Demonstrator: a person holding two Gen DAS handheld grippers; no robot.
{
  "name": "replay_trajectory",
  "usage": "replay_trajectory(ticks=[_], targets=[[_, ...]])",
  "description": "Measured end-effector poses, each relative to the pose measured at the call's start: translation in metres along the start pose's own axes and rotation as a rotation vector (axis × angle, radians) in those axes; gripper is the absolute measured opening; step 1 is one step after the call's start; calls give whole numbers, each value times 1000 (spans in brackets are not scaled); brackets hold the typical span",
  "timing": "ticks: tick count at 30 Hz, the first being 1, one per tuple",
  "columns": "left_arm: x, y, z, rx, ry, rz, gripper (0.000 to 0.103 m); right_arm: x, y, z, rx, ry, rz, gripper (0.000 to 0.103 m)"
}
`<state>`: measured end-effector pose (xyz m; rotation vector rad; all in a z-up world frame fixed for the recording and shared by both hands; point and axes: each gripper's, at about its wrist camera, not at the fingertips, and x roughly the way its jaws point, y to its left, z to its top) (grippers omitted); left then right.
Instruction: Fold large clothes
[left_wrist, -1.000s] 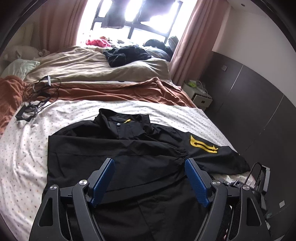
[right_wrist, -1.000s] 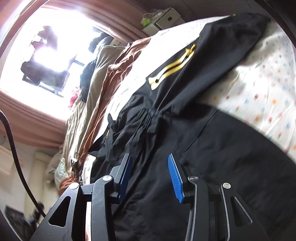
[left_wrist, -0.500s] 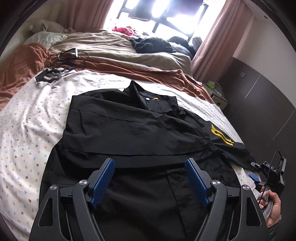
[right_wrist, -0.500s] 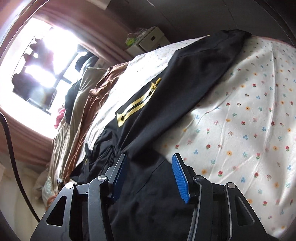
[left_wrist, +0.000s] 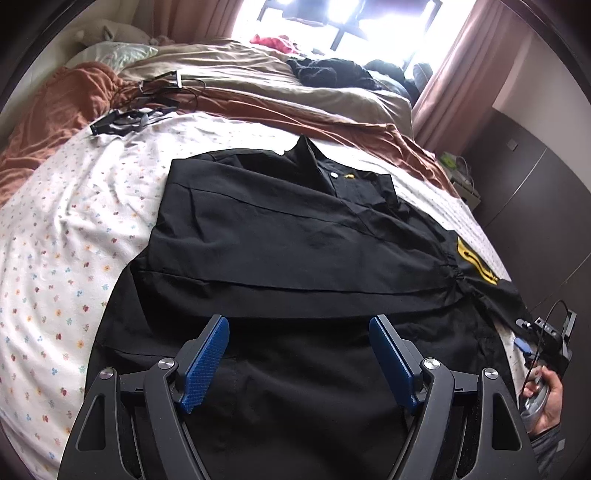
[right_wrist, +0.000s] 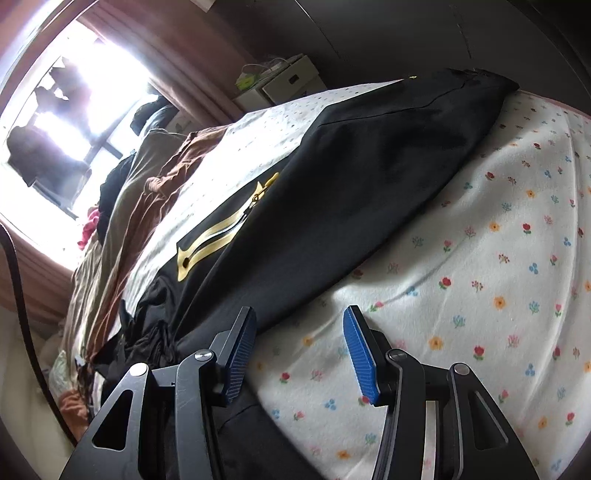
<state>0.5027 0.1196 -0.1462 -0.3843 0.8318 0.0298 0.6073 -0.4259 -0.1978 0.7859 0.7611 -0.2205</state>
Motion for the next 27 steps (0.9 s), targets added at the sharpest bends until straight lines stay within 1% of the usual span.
replay_trajectory(ticks=[3,6,8,10,11,14,17,19,24,27], targets=[[5,3,-2,4,11,11,79,10,-5,10,26,-10,15,50],[10,11,-3,-24,20,27,79,18,-11,16,33,-18,-8,50],[13,16,-2,-40,28,41,79,23,-16,19,43,-26,1,48],[15,21,-2,-64,31,53,79,21,-19,22,48,-41,10,23],[16,22,-2,-76,32,51,79,21,-19,23,45,-36,13,7],[16,24,-2,-89,30,45,79,8,-14,24,46,-71,51,6],[14,22,-2,-84,19,49,79,-17,8,25,-2,-131,94,5],[15,20,-3,-78,22,45,79,-34,25,25,-38,-156,145,5],[16,16,-3,-65,25,43,79,-65,73,9,-114,-193,248,4],[16,14,-4,-64,33,28,79,-73,100,-5,-155,-179,295,4]])
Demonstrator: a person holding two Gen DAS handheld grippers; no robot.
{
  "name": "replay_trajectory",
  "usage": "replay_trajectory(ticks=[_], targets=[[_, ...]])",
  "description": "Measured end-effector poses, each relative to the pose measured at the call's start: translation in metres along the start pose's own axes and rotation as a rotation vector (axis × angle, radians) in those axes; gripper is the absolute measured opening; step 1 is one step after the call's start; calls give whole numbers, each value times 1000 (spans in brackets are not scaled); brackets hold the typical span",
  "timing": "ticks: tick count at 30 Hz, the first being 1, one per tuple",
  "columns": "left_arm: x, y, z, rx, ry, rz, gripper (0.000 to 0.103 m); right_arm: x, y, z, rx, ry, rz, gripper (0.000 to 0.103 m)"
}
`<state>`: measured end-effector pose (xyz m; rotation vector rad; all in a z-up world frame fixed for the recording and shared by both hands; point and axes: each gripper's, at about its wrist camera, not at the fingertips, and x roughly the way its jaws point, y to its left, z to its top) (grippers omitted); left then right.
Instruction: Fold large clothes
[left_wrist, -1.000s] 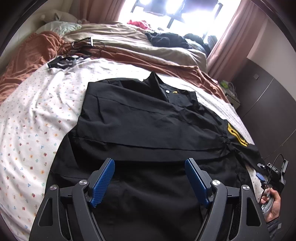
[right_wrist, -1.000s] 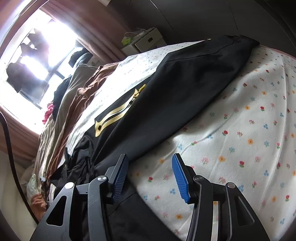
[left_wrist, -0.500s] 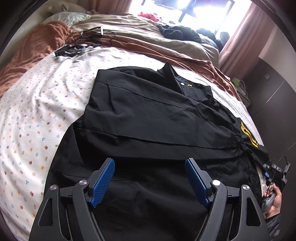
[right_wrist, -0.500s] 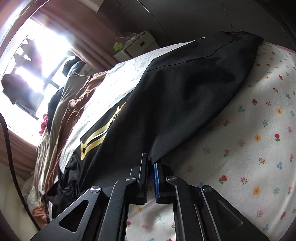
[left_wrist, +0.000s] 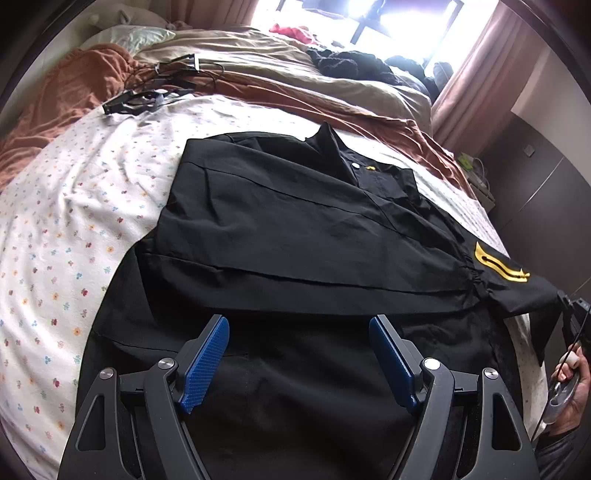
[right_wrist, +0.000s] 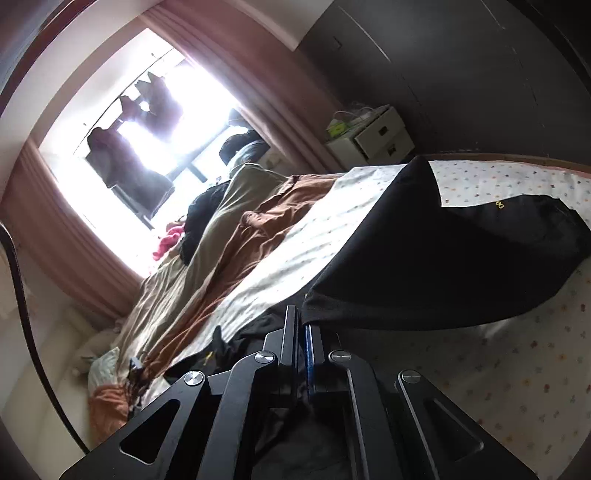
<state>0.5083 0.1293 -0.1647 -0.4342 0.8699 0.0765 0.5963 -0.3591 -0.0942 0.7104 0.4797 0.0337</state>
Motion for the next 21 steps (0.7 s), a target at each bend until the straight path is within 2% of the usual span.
replay_trajectory(ticks=[8,13,18,21], targets=[[-2,-2,-2,11,19,-27,79,15,61,-38,-82,83,107,4],[-2,4,0,-24,25,-40,79,50,95,-70,-143,161,155,4],[0,9,1,-52,34,-42,79,87,128,-119,-282,291,152,4],[1,13,2,-67,41,-44,79,107,140,-147,-381,380,105,6]])
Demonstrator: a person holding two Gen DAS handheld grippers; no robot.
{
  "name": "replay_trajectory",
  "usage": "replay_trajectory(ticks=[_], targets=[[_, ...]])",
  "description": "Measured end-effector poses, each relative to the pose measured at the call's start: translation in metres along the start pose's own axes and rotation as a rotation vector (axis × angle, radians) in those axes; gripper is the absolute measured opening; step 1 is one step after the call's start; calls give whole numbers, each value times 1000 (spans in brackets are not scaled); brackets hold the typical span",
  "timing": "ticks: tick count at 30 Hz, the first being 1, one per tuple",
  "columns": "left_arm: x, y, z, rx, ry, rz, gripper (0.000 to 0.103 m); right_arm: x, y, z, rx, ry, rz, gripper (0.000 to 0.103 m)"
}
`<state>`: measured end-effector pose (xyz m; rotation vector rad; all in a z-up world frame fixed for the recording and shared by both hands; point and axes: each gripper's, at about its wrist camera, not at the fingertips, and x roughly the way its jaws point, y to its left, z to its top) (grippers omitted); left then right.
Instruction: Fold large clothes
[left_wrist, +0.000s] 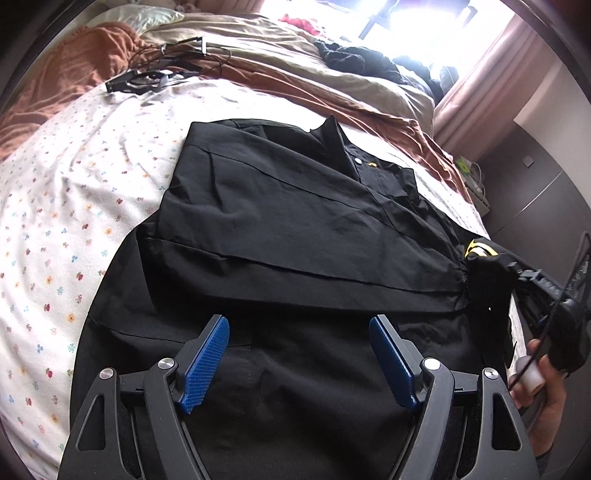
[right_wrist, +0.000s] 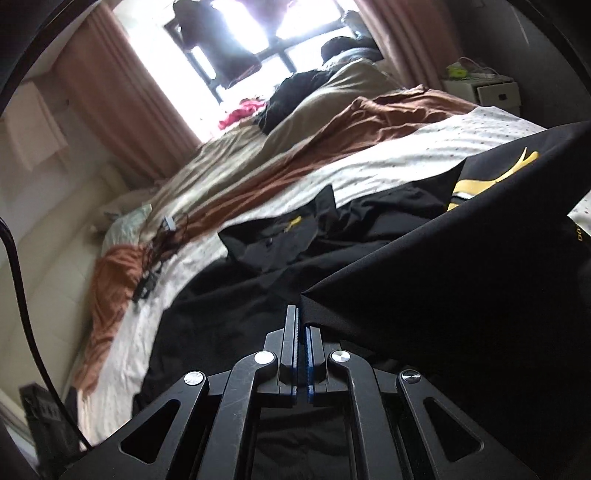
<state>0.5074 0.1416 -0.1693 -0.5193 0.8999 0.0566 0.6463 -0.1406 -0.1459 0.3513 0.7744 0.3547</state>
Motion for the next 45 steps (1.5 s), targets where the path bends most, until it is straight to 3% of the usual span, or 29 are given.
replay_trajectory(ticks=[2,4,5,6,11,13,17,24,31,32,33,34,35,36,39,45], targets=[[0,2,0,-8,3,-6,79,19,6,-11,-31,89,-68,13],[0,2,0,-7,5,-8,79,29,6,-21,-20,148,-67,39],[0,1,0,-5,7,-7,79,29,6,-25,-10,161,-48,59],[0,1,0,-5,8,-9,79,26,7,-29,-3,166,-34,69],[-6,1,1,-8,-7,-16,79,-7,14,-25,-2,176,9,71],[-7,1,1,-10,-13,-11,79,-31,7,-20,26,142,19,72],[-9,3,1,-24,-24,-9,79,-70,-30,-15,126,49,-39,83],[-11,3,2,-35,-32,-12,79,-69,-95,-16,335,20,-101,83],[-11,14,6,-70,-32,-11,79,-40,-114,-6,357,-5,-172,82],[-11,17,7,-76,-34,-13,79,-35,-114,-4,351,-14,-188,74],[-12,19,7,-80,-39,-6,79,-34,-115,-3,345,-28,-196,54],[-13,23,8,-87,-46,6,79,-33,-114,-1,337,-38,-208,43],[-14,25,8,-94,-51,14,79,-31,-113,2,321,-42,-224,25],[-14,29,9,-107,-53,16,79,-28,-109,6,295,-45,-231,18],[-15,39,11,-149,-47,8,79,-22,-85,18,162,-74,-252,10],[-17,49,13,-183,-40,-5,79,4,-26,41,-32,-63,-236,9]])
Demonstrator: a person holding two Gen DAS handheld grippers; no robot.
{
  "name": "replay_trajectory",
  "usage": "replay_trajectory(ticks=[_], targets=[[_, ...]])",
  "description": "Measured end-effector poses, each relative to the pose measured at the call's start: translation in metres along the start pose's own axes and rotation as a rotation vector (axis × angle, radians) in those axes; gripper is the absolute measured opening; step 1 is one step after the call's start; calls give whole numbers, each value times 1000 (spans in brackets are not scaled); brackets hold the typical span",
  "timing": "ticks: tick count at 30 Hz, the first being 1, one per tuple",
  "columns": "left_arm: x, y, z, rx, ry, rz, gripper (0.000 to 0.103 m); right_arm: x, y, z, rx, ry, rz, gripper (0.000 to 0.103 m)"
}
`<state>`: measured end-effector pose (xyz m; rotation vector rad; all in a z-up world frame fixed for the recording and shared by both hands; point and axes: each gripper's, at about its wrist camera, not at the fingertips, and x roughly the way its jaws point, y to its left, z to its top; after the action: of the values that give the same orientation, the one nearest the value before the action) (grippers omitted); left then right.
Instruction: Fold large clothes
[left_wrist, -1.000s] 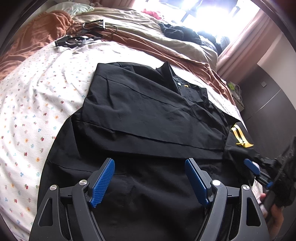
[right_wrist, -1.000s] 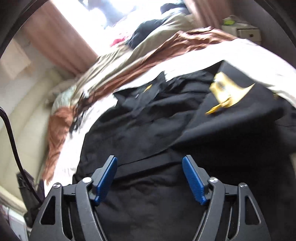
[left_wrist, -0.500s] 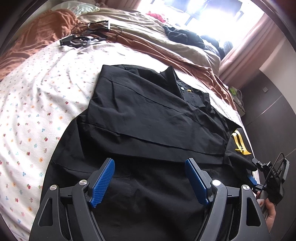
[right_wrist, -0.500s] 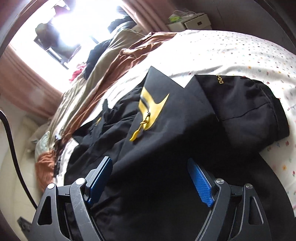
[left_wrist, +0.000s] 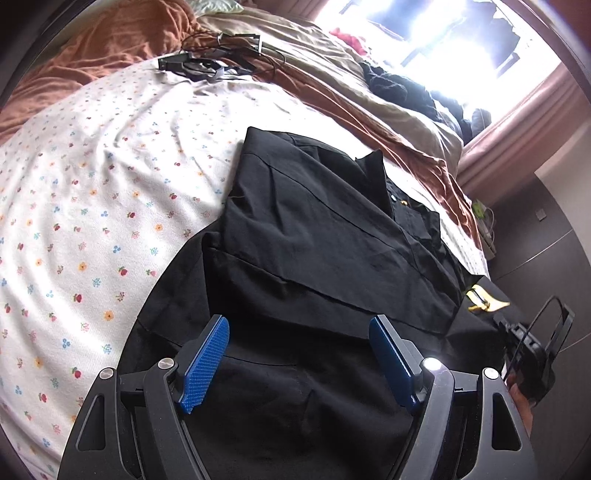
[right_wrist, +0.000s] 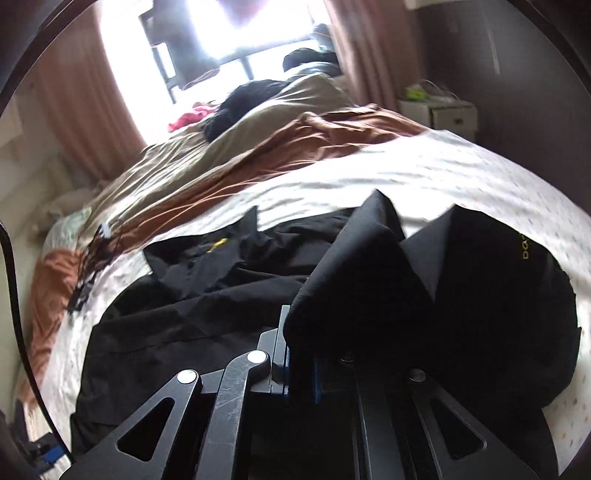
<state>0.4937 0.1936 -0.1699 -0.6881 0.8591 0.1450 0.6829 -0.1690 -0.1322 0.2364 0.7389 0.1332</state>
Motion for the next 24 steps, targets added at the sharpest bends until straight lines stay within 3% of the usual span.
replay_trajectory(ticks=[4,5,6,8,9,14,18,24], targets=[[2,6,2,-25,4,0,79,21,42,4,-84,56,55,11],[3,8,3,-29,7,-1,79,27,51,2,-97,80,60,16],[3,10,4,-34,7,0,79,31,58,1,-106,103,70,38],[0,16,7,-50,-3,10,79,32,72,-8,-120,122,122,67],[-2,19,7,-58,-9,13,79,29,76,-11,-127,114,135,71],[-5,28,9,-91,-11,12,79,8,76,-26,-136,140,135,71],[-8,25,9,-83,-17,9,79,-21,34,-33,-4,110,135,71],[-8,17,7,-69,-15,-7,79,-48,-46,-49,219,58,36,72]])
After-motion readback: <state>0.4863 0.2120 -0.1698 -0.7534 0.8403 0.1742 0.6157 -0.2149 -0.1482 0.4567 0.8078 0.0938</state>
